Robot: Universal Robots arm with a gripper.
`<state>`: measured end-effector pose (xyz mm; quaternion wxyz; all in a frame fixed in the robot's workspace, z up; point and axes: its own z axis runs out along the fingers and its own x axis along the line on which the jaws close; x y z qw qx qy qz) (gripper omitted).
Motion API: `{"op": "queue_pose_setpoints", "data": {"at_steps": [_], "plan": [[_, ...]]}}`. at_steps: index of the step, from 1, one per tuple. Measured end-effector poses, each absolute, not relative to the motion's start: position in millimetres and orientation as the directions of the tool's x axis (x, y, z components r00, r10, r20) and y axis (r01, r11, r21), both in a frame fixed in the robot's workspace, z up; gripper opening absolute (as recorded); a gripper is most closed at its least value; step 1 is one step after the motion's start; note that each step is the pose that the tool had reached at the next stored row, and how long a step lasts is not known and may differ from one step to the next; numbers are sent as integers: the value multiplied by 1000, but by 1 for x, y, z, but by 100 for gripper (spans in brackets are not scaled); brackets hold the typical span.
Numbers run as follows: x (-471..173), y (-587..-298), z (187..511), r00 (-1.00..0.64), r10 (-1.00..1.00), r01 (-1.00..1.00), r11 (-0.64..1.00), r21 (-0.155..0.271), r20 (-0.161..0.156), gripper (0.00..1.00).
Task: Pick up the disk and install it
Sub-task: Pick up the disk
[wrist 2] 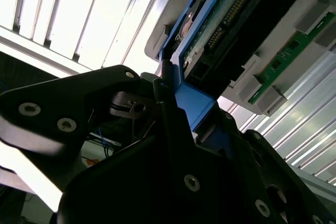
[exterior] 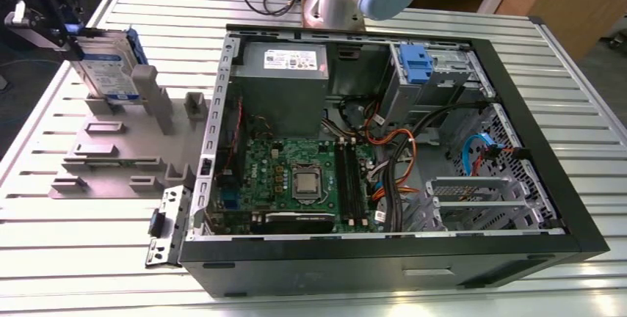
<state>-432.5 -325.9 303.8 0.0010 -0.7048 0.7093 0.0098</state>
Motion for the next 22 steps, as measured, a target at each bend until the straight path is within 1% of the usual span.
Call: {"op": "queue_pose_setpoints", "data": {"at_steps": [22], "plan": [[-433, -326, 314, -6, -1000, -1000, 6, 13, -15, 37]]}}
